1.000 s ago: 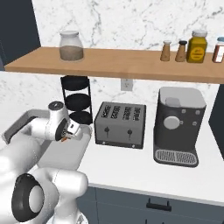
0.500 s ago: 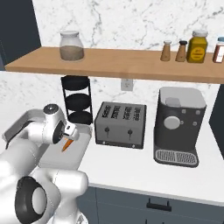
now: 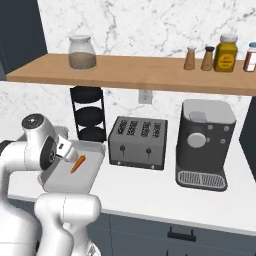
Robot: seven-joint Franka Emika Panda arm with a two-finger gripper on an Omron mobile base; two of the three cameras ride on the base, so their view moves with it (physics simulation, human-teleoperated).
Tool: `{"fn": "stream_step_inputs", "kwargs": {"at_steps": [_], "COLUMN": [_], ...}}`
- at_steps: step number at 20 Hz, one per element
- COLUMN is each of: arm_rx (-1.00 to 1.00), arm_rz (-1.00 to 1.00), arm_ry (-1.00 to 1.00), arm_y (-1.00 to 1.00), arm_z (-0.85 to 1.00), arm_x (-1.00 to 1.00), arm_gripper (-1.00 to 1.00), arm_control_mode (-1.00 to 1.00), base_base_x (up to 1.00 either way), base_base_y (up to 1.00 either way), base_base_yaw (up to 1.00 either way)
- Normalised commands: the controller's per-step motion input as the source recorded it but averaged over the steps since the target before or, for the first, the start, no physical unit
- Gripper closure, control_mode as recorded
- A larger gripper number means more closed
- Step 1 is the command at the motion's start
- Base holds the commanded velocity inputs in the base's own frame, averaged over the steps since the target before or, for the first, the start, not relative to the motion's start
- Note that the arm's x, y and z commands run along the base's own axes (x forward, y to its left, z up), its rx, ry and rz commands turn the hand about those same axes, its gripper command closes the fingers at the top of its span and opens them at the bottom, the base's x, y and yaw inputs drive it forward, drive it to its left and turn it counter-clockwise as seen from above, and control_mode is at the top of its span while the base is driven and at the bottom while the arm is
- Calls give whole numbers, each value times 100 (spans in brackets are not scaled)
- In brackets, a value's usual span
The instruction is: Place one carrot and one chicken drumstick in each tupperware on the nearby counter, to pack two identical lunches.
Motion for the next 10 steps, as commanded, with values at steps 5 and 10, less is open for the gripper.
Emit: {"fn": "stream_step_inputs", "kwargs": {"at_steps": [5,10], "arm_rx": [0,0], "arm_rz": [0,0], "arm_ry": [-9,0], "arm_y": [-3,0], "arm_z": [1,0], "arm_x": [-40,0], "arm_gripper": [-100,-100], "arm_control_mode": [100,100], "base_base_x": [-60,-100], "base_base_y": [-14,-42], "base_base_yaw": [0,0]}}
